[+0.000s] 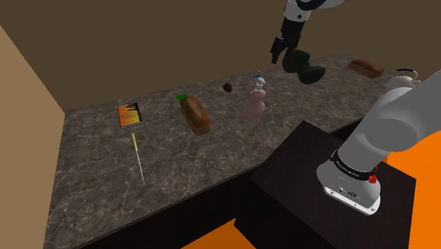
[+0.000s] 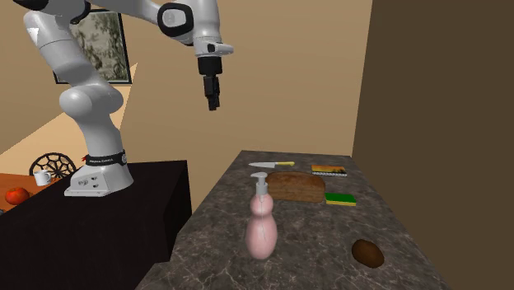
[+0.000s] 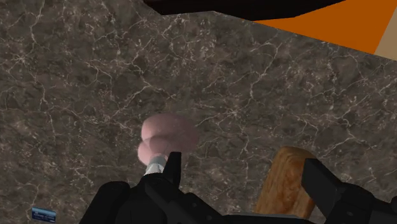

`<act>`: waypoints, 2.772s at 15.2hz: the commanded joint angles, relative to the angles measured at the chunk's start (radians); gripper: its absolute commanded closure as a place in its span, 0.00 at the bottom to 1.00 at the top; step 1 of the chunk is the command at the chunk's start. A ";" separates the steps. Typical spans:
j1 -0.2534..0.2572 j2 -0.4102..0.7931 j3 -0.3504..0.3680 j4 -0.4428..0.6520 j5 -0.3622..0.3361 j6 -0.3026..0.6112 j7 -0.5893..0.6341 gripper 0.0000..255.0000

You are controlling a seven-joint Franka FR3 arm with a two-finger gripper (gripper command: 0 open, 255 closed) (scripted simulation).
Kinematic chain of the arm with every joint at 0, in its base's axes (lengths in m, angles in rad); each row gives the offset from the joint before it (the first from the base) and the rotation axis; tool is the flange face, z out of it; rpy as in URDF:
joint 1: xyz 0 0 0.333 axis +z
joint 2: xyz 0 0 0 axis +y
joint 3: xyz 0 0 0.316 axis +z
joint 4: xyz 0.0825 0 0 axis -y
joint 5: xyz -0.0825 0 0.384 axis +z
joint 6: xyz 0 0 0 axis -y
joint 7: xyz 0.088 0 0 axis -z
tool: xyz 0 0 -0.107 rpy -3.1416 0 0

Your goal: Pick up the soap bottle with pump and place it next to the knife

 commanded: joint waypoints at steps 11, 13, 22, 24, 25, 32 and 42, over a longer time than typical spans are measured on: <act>-0.018 0.447 -0.110 0.172 0.122 0.249 -0.215 0.00; -0.030 0.527 -0.115 0.219 0.159 0.275 -0.256 0.00; -0.088 0.763 -0.094 0.359 0.263 0.346 -0.360 0.00; -0.092 0.782 -0.089 0.357 0.273 0.367 -0.367 0.00; -0.094 0.792 -0.086 0.356 0.278 0.377 -0.370 0.00; -0.098 0.808 -0.081 0.355 0.286 0.393 -0.375 0.00; -0.098 0.807 -0.081 0.355 0.286 0.393 -0.375 1.00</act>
